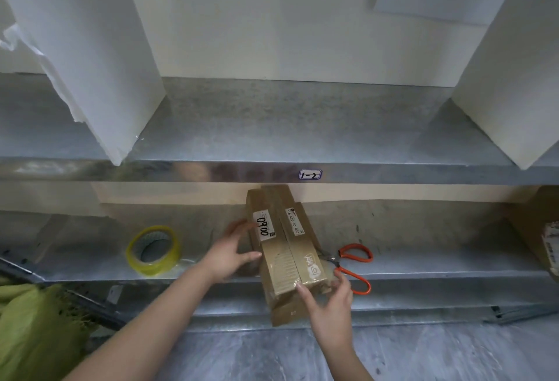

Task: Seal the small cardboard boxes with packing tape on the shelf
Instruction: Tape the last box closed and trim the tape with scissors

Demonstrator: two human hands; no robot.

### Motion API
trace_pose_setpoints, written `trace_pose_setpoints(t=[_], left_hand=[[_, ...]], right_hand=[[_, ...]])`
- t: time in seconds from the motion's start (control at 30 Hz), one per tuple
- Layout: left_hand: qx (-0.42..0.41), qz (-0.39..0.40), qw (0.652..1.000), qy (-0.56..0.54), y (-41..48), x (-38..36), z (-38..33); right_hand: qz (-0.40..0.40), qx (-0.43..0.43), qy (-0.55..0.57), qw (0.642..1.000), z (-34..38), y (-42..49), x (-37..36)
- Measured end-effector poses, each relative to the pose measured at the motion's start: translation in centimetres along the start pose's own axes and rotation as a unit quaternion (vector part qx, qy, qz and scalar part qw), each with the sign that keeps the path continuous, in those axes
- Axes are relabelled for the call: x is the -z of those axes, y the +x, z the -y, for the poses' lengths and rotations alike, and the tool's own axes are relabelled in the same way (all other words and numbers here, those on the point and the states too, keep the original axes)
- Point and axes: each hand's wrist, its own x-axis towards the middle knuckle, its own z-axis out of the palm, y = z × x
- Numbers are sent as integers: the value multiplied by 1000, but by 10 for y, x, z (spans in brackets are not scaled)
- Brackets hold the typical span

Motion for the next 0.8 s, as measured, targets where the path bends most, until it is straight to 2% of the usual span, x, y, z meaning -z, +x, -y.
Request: trace_pose_setpoints(t=[0.13, 0.3, 0.47, 0.57, 0.7, 0.8], left_hand=[[-1, -2, 999, -49, 11, -8, 2], [-20, 39, 999, 27, 27, 6, 23], [-48, 30, 996, 72, 65, 27, 24], [-65, 34, 992, 106, 81, 34, 28], [-65, 81, 995, 9, 89, 44, 31], [-71, 99, 992, 33, 82, 47, 38]], right_hand=[[9, -31, 46, 998, -2, -3, -7], [-7, -29, 73, 997, 4, -15, -24], [-81, -76, 118, 987, 7, -17, -34], [-100, -65, 123, 985, 8, -25, -41], [-86, -30, 127, 988, 14, -41, -58], [-79, -10, 137, 987, 11, -51, -62]])
